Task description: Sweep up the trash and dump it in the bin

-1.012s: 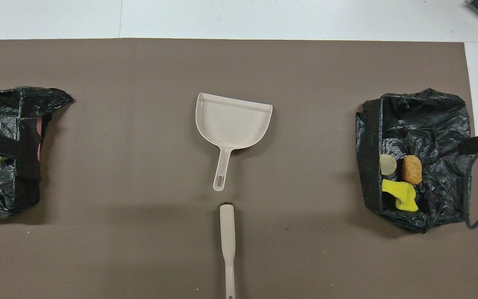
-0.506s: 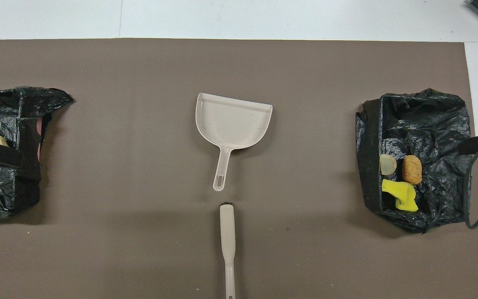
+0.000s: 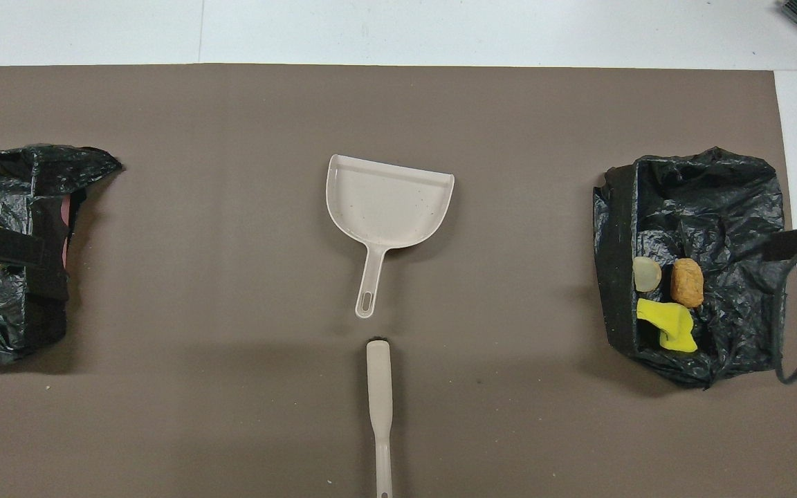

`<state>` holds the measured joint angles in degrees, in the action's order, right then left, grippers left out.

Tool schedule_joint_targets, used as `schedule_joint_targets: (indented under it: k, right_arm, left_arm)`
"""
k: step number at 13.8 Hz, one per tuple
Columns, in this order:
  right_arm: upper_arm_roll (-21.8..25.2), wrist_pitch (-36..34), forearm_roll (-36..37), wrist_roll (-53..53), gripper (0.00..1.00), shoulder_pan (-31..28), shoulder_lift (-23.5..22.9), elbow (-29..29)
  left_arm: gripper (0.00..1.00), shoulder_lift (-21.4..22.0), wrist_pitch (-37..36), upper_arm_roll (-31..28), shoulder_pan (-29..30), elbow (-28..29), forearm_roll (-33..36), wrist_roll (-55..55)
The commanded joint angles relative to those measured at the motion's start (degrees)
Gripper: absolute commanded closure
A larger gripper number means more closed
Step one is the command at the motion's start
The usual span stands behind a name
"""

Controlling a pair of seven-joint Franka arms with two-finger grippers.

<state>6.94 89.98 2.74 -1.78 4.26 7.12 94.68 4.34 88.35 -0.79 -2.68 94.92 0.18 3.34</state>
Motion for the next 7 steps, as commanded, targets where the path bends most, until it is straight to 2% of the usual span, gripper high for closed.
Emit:
schedule_joint_targets:
  k: [1, 7]
  right_arm:
    - [-0.08, -1.04, -1.77, 0.64, 0.0, -0.39, 0.09, -0.11]
    - [0.0, -0.77, -1.51, 0.9, 0.0, -0.39, 0.18, 0.07]
  left_arm:
    - [0.0, 0.05, 1.56, -0.36, -0.48, 0.8, -0.97, 0.17]
    - [0.0, 0.05, 2.0, -0.36, -0.66, 0.88, -0.88, 0.26]
